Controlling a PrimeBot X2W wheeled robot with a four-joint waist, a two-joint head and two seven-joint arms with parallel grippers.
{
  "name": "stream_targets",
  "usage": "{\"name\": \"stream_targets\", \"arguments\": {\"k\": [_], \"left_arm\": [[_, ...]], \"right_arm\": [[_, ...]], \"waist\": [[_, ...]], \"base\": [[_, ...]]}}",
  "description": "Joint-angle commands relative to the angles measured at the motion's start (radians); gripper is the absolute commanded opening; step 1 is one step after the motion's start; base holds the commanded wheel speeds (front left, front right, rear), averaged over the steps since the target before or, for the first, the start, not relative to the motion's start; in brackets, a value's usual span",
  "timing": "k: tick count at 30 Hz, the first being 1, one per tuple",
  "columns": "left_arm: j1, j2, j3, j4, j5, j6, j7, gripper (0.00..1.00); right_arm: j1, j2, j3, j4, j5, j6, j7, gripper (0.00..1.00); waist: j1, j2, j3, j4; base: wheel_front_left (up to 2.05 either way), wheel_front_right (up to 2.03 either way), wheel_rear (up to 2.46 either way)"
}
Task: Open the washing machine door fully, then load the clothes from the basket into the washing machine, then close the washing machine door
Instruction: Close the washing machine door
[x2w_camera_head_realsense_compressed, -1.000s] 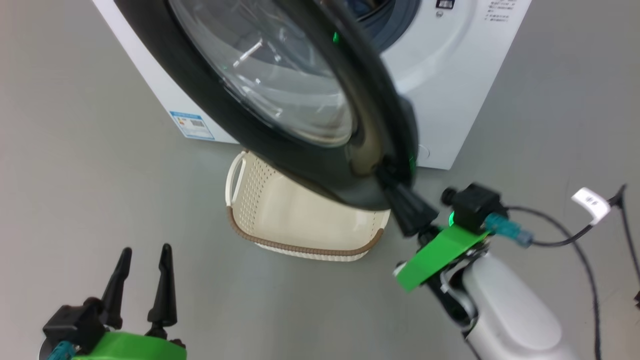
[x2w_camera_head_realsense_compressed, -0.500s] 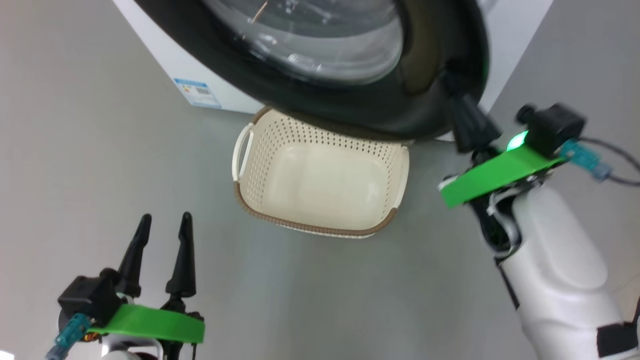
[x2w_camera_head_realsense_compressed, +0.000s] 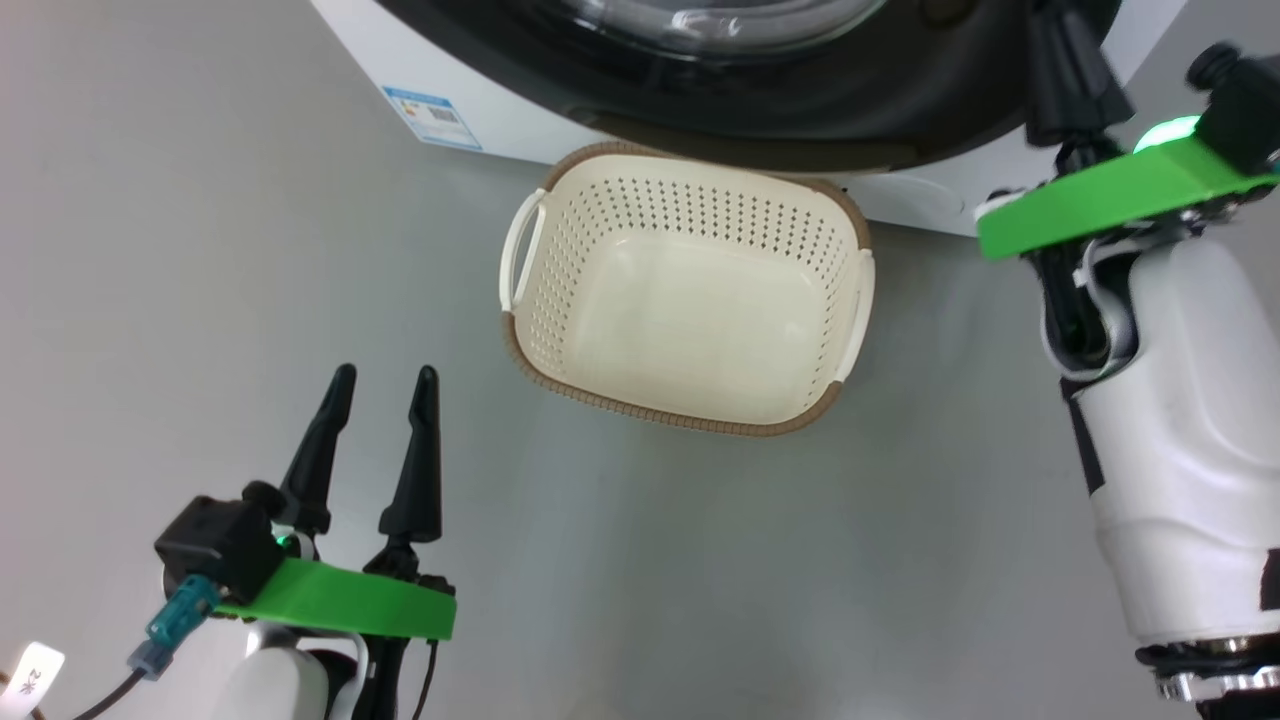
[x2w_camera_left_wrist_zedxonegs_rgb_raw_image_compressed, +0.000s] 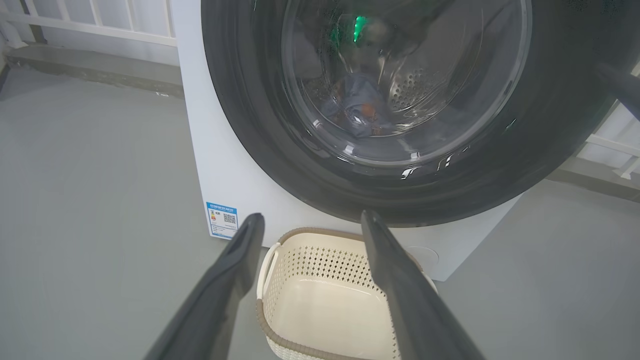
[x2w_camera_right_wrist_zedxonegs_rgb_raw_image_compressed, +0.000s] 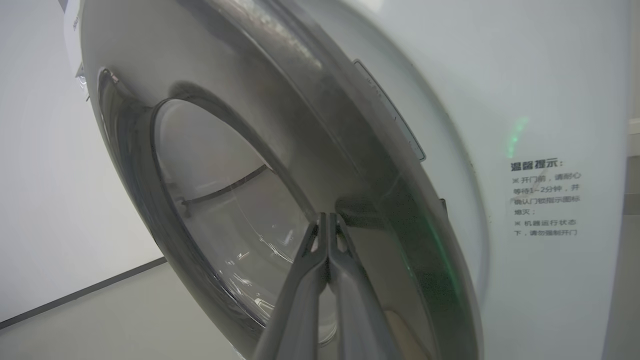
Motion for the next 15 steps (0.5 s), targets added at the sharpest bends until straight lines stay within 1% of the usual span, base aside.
{"name": "stream_targets", "arguments": {"k": [1,8,15], "left_arm": [[-0.024,0.016,0.03,-0.028,-0.008,-0.003,-0.006,1.0],[-0.046,0.01,0.018,-0.031,-0.013,-0.003,-0.006,1.0],[-0.073,0.006,0.009,-0.03,-0.015,-0.003,-0.006,1.0]], "right_arm": [[-0.029,0.016,0.005,-0.023,-0.012,0.0,-0.005,0.0],[-0.096,0.014,-0.032,-0.022,-0.018,0.0,-0.005,0.0],[-0.145,0.028,-0.087,-0.027,-0.044,0.0,-0.005,0.0]], "waist": [[0.0,-0.0001,0.02,0.017],[0.0,-0.0001,0.058,0.03],[0.0,-0.0001,0.091,0.034]], "base": [[0.0,0.0,0.0],[0.0,0.0,0.0],[0.0,0.0,0.0]]}}
